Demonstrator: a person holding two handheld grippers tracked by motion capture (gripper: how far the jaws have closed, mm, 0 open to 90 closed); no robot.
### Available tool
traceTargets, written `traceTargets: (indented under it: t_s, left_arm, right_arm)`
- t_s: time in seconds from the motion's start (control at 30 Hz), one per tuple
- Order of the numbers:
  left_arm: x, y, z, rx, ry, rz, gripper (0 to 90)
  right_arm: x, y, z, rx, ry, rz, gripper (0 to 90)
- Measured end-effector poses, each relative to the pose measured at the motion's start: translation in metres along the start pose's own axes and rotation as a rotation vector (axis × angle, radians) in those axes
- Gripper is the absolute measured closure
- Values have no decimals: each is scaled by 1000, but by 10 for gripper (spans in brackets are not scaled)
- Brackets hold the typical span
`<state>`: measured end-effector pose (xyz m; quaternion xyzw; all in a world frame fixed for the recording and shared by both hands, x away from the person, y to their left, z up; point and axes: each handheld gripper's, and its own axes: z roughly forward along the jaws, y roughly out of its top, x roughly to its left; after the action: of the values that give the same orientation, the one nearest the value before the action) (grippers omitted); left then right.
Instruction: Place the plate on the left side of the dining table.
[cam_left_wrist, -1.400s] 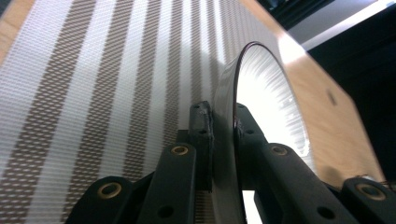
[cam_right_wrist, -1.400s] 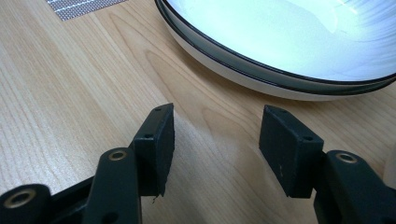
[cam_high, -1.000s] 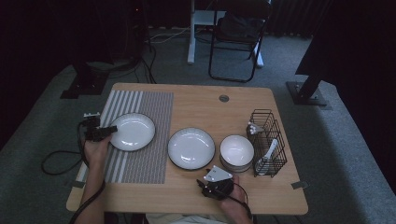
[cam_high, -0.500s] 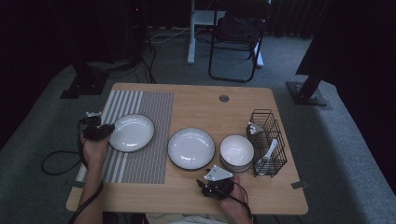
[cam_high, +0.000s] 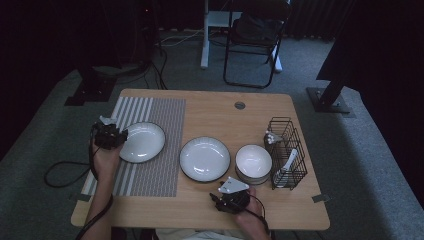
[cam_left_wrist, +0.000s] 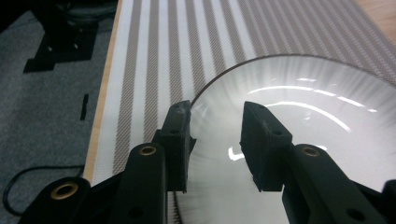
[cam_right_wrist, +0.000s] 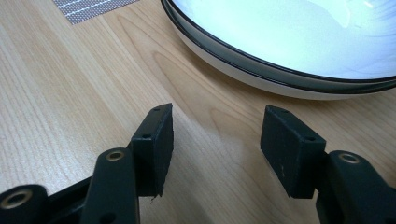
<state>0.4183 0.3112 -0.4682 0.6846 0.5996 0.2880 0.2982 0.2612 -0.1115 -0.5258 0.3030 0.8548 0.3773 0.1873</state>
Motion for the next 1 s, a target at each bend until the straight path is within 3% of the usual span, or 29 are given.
traceTargets:
  t_s: [0.1, 0.13, 0.57, 0.8, 1.0]
  left_arm:
    - [-8, 3, -5, -17, -14, 20, 639]
    - [-14, 5, -8, -26, -21, 45, 636]
    - [-46, 18, -27, -80, -92, 106, 610]
    - [-62, 20, -31, -100, -116, 120, 607]
    - [-87, 25, -27, -101, -155, 174, 602]
  right_arm:
    - [0, 0, 0, 1, 1, 1, 438]
    - [0, 0, 0, 1, 2, 3, 438]
    - [-1, 0, 0, 2, 12, 11, 437]
    - [-1, 0, 0, 4, 14, 16, 438]
    - [0, 0, 0, 4, 13, 17, 437]
